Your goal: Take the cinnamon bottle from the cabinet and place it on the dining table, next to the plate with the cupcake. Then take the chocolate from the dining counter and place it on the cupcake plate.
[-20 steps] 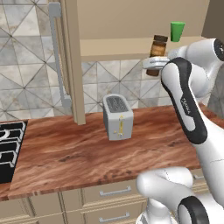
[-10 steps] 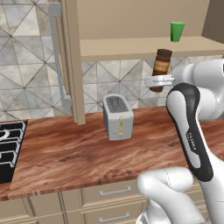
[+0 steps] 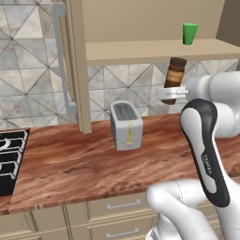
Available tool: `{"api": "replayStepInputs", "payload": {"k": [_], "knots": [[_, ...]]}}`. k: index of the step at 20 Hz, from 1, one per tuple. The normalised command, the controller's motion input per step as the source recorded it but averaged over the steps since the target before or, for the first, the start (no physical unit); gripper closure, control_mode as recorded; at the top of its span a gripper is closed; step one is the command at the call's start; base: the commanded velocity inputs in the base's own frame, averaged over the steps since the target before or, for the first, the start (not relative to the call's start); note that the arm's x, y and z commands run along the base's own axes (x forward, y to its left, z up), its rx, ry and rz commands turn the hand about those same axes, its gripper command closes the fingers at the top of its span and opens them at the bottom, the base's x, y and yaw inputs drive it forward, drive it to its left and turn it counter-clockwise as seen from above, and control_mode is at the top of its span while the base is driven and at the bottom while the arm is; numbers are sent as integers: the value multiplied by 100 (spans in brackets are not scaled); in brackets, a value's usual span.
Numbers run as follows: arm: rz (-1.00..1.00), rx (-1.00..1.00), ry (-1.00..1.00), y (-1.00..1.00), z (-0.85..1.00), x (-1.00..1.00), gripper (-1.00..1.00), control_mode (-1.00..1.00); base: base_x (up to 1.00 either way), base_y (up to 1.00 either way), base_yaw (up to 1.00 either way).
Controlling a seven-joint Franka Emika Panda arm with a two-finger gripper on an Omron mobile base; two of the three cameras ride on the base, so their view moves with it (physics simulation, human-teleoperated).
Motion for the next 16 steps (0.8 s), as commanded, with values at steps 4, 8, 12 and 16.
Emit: {"api": "replayStepInputs", "payload": {"k": [4,8,12,16], "knots": [[0,0,0,0,0,0,100,100,-61,18,8],[0,0,0,0,0,0,100,100,-70,9,36],[0,0,0,0,0,0,100,100,-35,-2,88],[0,0,0,0,0,0,100,100,-14,0,100]]}}
